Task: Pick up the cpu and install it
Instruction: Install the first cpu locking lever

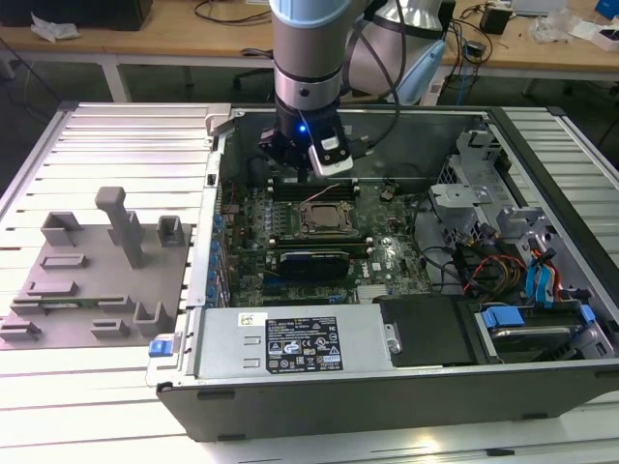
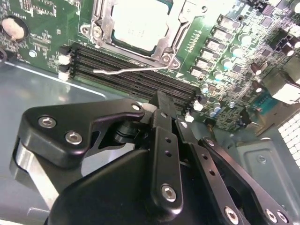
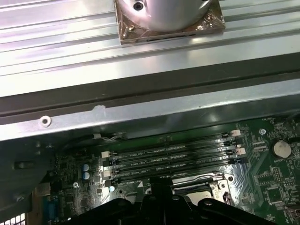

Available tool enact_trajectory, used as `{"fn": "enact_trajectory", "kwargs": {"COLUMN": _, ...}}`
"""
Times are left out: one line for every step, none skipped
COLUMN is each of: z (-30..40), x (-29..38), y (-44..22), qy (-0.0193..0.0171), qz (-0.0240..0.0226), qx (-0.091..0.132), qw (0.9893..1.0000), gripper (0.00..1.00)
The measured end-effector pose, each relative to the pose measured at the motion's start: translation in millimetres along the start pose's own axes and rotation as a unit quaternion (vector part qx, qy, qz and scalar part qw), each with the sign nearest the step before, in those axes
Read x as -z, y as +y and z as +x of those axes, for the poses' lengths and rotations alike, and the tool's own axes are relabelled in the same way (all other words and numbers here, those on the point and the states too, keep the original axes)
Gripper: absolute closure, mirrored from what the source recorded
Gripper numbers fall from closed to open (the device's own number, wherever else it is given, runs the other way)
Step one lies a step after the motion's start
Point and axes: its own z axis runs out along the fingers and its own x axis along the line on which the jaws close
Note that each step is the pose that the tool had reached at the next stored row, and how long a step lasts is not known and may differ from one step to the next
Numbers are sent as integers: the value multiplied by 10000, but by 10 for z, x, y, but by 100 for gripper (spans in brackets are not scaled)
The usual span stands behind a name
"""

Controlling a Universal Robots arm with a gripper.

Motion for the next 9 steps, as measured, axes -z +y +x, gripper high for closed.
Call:
{"fn": "enact_trajectory", "kwargs": {"z": 0, "x": -4, "y": -1, "qy": -11, "qz": 3, "qx": -43, "qw": 10000, "gripper": 89}}
{"fn": "enact_trajectory", "kwargs": {"z": 0, "x": -8, "y": -2, "qy": -23, "qz": 7, "qx": -90, "qw": 10000, "gripper": 89}}
{"fn": "enact_trajectory", "kwargs": {"z": -5, "x": -16, "y": -3, "qy": -38, "qz": 18, "qx": -145, "qw": 9999, "gripper": 89}}
{"fn": "enact_trajectory", "kwargs": {"z": -11, "x": -24, "y": -4, "qy": -44, "qz": 19, "qx": -168, "qw": 9998, "gripper": 89}}
{"fn": "enact_trajectory", "kwargs": {"z": -22, "x": -37, "y": -5, "qy": -49, "qz": 18, "qx": -191, "qw": 9998, "gripper": 89}}
{"fn": "enact_trajectory", "kwargs": {"z": -37, "x": -55, "y": -6, "qy": -56, "qz": 19, "qx": -219, "qw": 9997, "gripper": 89}}
{"fn": "enact_trajectory", "kwargs": {"z": -46, "x": -65, "y": -7, "qy": -60, "qz": 19, "qx": -235, "qw": 9997, "gripper": 89}}
{"fn": "enact_trajectory", "kwargs": {"z": -60, "x": -80, "y": -8, "qy": -66, "qz": 18, "qx": -259, "qw": 9996, "gripper": 89}}
{"fn": "enact_trajectory", "kwargs": {"z": -69, "x": -89, "y": -8, "qy": -70, "qz": 20, "qx": -275, "qw": 9996, "gripper": 89}}
